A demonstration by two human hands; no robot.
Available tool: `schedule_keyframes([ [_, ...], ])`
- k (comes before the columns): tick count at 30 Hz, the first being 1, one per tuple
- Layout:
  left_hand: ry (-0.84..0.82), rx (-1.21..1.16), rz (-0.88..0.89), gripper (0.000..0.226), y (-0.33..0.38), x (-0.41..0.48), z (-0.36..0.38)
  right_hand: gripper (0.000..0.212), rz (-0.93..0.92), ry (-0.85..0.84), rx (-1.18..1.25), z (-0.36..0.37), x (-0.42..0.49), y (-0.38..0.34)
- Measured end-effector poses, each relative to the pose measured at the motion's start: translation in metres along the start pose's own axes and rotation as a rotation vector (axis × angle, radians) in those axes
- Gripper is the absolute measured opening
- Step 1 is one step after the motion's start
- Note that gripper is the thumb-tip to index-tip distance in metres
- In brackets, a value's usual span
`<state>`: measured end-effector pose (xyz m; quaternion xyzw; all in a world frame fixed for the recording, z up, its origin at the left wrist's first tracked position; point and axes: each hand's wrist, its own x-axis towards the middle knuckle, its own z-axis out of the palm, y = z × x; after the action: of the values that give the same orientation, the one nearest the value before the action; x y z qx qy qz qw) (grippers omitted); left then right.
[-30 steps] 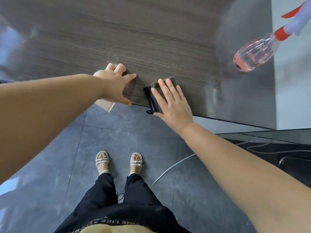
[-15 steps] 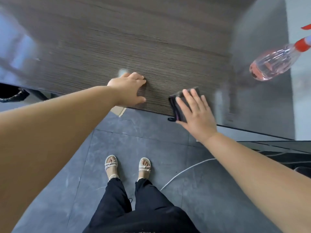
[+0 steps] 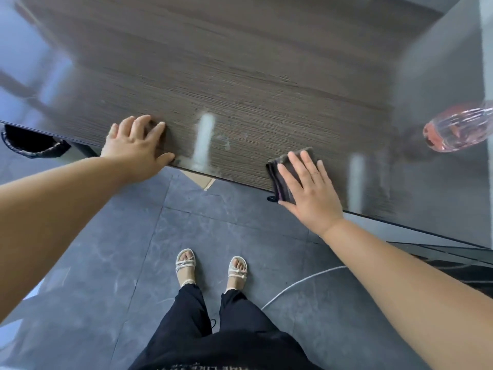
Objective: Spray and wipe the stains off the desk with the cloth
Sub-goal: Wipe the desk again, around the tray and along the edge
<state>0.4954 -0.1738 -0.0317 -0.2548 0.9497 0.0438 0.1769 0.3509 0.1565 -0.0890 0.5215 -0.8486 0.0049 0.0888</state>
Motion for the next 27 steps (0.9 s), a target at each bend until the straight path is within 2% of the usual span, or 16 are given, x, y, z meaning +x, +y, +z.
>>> schedule_keyframes([
  [4, -0.042, -0.084, -0.043, 0.07, -0.002, 0.004, 0.004, 0.079, -0.037, -0.006, 0.027, 0.006, 0.074, -0.075],
  [8, -0.081, -0.109, -0.017, 0.061, -0.015, 0.009, -0.004, 0.084, -0.057, -0.075, 0.043, 0.007, 0.124, -0.13],
  [12, -0.094, -0.186, 0.046, 0.059, -0.036, 0.012, -0.007, 0.073, -0.145, -0.032, 0.078, 0.003, 0.099, -0.093],
  [14, -0.058, -0.226, 0.087, 0.057, -0.044, 0.012, -0.006, 0.073, -0.112, -0.009, 0.033, 0.004, 0.068, -0.064],
  [16, 0.004, -0.269, 0.103, 0.054, -0.052, 0.011, -0.003, 0.082, -0.039, -0.028, -0.03, 0.003, 0.046, -0.049],
  [18, 0.078, -0.288, 0.044, 0.053, -0.065, 0.008, -0.002, 0.084, 0.053, -0.042, -0.064, 0.003, 0.047, -0.056],
  [20, 0.119, -0.287, -0.054, 0.053, -0.085, 0.006, 0.0, 0.075, 0.096, -0.051, -0.051, 0.003, 0.068, -0.084],
  [24, 0.146, -0.236, -0.239, 0.054, -0.128, 0.007, 0.003, 0.084, 0.069, -0.085, 0.033, 0.005, 0.151, -0.17],
  [27, 0.147, -0.229, -0.292, 0.05, -0.147, 0.009, 0.004, 0.085, 0.001, -0.221, 0.103, 0.001, 0.209, -0.227],
])
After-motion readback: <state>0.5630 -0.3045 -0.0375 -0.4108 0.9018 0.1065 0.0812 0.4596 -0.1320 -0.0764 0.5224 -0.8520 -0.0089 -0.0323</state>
